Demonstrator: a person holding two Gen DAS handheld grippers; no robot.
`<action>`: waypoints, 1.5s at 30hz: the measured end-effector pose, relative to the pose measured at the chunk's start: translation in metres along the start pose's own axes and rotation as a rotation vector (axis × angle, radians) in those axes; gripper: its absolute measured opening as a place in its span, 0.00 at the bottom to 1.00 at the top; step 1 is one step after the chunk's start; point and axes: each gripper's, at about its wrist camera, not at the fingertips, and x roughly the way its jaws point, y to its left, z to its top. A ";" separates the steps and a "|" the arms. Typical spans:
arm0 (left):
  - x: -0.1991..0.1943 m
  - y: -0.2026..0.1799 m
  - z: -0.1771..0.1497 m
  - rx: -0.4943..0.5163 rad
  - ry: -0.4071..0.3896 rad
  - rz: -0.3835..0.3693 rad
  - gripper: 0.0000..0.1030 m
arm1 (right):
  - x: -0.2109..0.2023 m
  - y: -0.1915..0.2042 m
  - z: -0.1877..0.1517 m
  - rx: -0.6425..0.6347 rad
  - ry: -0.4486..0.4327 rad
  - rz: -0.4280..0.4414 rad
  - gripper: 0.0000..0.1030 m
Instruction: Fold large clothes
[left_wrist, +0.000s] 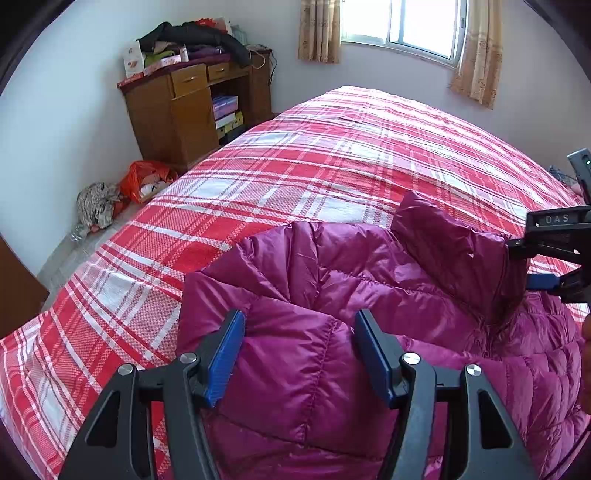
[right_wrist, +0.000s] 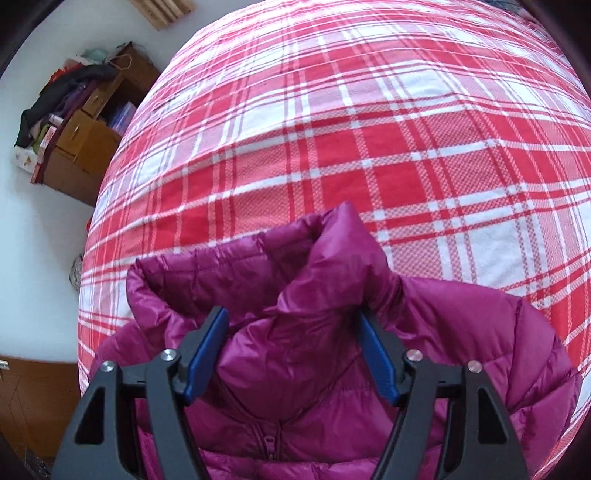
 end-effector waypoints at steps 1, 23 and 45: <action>-0.001 0.000 0.000 0.001 -0.002 -0.006 0.61 | -0.004 -0.002 -0.001 -0.009 -0.001 0.010 0.53; -0.003 -0.123 0.034 0.160 0.002 -0.165 0.61 | -0.017 -0.073 -0.094 -0.162 -0.353 0.062 0.01; 0.022 -0.055 0.006 -0.158 0.022 -0.049 0.13 | -0.017 -0.088 -0.096 -0.111 -0.356 0.142 0.00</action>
